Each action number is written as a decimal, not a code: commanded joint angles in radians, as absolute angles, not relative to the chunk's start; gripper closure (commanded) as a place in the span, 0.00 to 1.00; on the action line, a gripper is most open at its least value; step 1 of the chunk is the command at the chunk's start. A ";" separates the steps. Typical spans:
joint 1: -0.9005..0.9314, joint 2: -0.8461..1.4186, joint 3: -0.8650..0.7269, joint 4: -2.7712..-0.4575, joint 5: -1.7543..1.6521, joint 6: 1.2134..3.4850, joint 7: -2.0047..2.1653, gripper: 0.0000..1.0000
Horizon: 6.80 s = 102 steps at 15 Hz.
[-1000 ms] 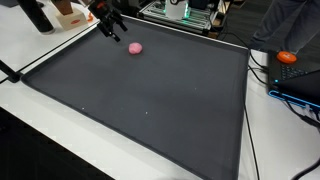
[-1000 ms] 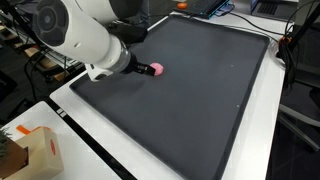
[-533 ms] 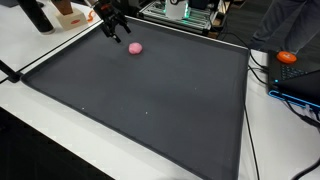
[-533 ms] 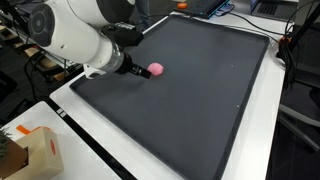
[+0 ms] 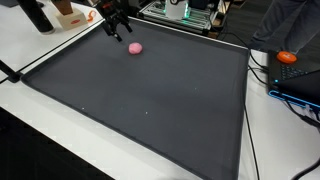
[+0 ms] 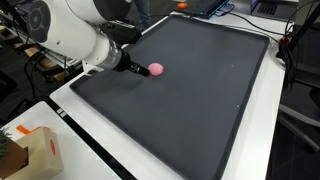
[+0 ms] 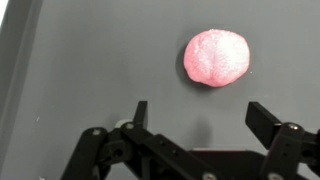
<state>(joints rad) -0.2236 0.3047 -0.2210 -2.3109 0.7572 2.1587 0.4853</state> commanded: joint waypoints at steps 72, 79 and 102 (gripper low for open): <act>-0.041 0.262 -0.052 -2.361 0.163 2.441 0.121 0.20; -0.034 0.274 -0.051 -2.360 0.158 2.458 0.126 0.77; -0.038 0.263 -0.054 -2.352 0.167 2.431 0.165 0.71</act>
